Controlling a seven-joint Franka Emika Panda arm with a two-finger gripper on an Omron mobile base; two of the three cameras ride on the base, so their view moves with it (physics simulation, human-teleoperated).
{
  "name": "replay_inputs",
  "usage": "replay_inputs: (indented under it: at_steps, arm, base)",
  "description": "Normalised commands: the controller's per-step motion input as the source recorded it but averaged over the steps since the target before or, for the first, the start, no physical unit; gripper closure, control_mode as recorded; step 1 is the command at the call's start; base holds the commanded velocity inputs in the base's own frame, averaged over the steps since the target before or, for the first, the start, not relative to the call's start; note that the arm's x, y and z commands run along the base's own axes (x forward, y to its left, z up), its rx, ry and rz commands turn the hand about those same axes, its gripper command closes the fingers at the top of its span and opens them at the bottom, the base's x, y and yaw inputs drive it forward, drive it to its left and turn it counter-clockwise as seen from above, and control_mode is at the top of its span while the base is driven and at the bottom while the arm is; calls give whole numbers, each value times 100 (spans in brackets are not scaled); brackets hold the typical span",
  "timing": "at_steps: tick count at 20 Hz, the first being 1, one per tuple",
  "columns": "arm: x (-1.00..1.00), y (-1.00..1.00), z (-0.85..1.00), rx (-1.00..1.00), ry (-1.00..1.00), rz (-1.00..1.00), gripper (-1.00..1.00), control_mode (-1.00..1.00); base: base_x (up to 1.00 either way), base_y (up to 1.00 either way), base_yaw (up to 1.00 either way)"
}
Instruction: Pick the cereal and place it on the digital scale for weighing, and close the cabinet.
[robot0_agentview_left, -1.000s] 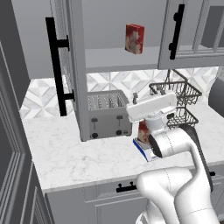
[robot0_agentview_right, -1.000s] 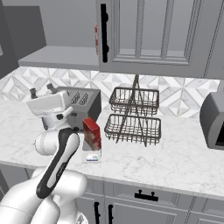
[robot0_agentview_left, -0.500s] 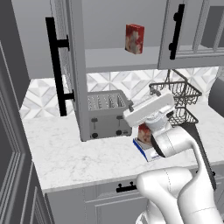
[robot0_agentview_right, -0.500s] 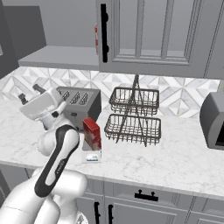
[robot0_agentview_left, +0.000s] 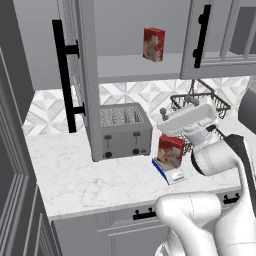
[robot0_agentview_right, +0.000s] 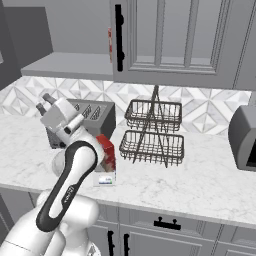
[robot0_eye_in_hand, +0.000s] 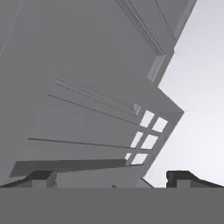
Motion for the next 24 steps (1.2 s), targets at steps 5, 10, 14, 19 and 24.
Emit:
replay_inputs:
  at_steps: [5,10,14,19,24]
  arm:
    - [-4,-56,-16,0,-33,-50,-100,-100]
    - [-63,-43,21,0,-8,-54,-100,-100]
    - [-80,-37,32,0,0,-61,-100,-100]
    - [-73,-6,33,0,-3,-67,-100,-100]
    - [-75,-2,14,-10,-2,-67,-100,-100]
  base:
    - [0,0,0]
    - [0,0,0]
    - [0,0,0]
    - [0,0,0]
    - [0,0,0]
